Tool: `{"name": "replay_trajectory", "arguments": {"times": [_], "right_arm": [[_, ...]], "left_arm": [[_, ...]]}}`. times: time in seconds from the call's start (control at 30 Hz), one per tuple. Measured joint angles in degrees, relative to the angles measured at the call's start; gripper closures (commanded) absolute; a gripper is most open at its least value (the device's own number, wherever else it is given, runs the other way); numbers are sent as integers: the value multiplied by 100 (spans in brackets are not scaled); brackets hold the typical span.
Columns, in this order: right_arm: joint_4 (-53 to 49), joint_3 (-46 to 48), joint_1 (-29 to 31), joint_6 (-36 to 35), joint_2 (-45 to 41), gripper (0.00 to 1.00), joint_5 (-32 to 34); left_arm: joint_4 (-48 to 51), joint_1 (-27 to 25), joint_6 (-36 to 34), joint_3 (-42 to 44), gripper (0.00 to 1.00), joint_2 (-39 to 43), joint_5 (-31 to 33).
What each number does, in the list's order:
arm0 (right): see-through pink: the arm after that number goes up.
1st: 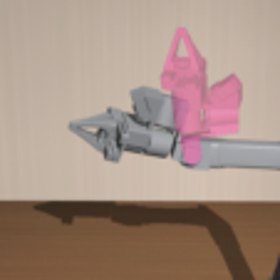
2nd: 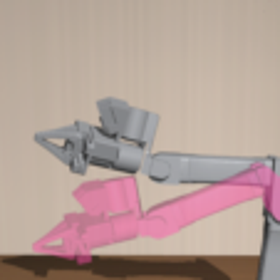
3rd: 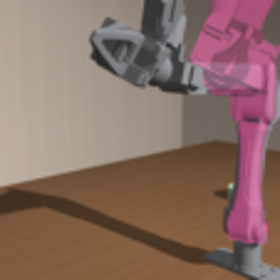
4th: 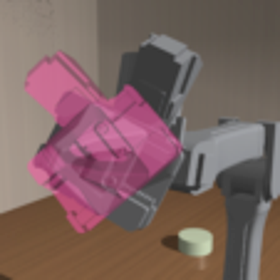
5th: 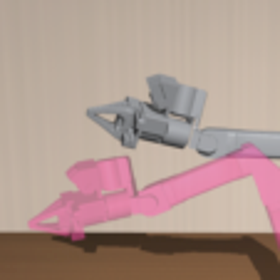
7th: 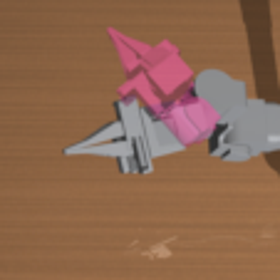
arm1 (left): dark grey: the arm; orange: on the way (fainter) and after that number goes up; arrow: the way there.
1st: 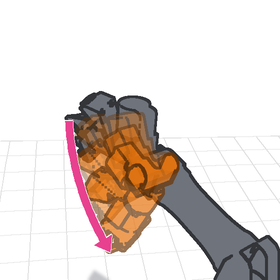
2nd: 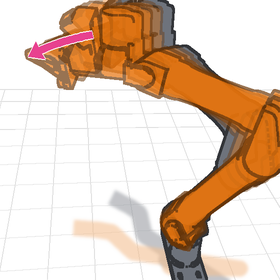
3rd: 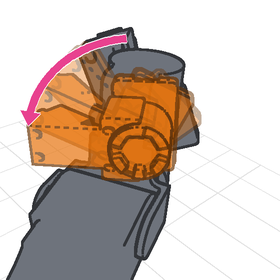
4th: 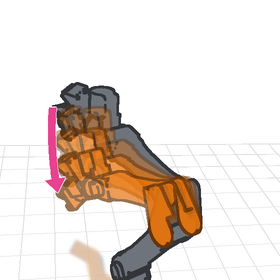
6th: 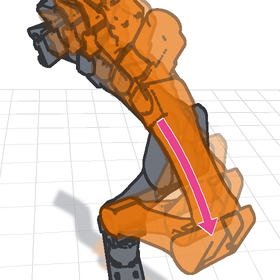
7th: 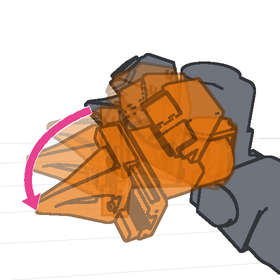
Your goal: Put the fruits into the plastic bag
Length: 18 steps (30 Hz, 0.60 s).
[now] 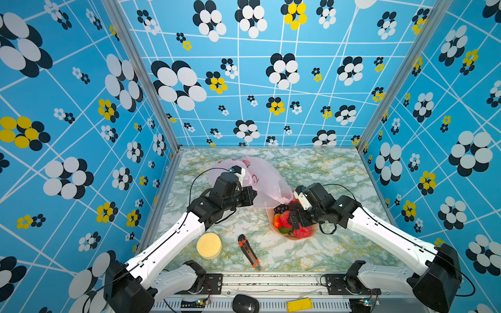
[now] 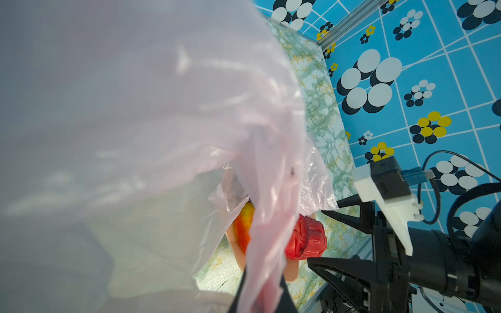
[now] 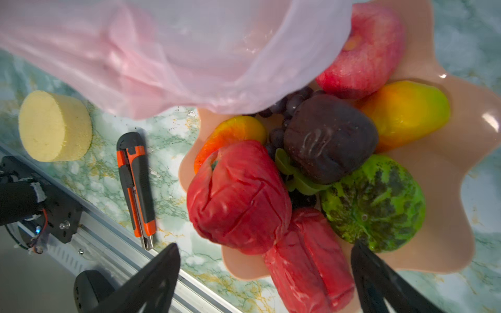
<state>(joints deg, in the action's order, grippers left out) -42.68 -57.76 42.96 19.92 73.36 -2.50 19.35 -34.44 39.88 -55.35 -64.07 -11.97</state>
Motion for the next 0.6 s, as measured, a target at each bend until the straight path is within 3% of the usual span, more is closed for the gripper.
{"name": "replay_trajectory", "arguments": {"times": [0.2,0.6], "right_arm": [[4,-238,345,33,420,4,278],[120,-249,380,291,754,13,498]], "left_arm": [[-7,0,2,20,100,2,-2],[-7,0,2,173,100,90,-4]]}}
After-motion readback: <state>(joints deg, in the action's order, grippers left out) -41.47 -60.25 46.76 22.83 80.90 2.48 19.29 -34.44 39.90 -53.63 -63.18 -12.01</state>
